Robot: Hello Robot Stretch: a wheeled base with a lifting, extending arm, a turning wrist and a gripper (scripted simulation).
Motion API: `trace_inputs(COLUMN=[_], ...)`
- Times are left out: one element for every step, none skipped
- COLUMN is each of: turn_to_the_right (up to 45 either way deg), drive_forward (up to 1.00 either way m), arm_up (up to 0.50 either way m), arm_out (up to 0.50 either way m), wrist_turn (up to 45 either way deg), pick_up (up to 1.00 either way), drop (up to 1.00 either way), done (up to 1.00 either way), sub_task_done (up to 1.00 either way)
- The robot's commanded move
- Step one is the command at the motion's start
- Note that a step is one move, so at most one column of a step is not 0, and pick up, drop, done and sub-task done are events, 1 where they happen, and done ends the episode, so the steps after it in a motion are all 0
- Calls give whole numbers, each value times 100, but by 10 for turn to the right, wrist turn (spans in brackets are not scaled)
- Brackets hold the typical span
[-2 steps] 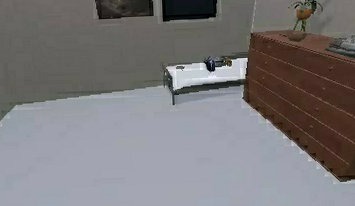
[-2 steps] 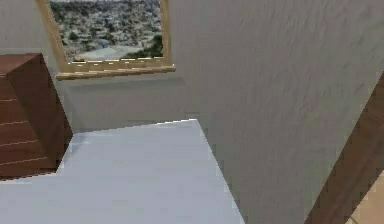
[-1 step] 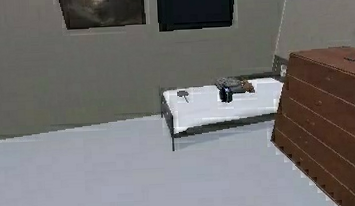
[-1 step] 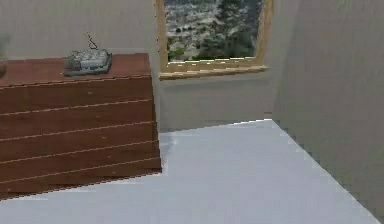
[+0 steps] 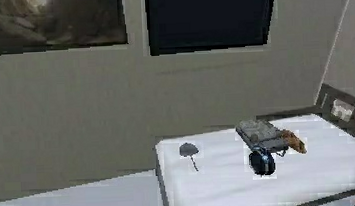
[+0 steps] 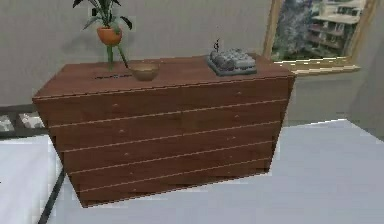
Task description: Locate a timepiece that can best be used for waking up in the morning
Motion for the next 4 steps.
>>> trace_inputs(turn_to_the_right=[-60,0,390,0], drive_forward=[0,25,0,0], arm_up=[0,0,0,0], arm_out=[0,0,0,0], wrist_turn=[0,0,0,0], pick_up=[0,0,0,0], drop=[0,0,0,0], done=[0,0,0,100], sub_task_done=[0,0,0,0])
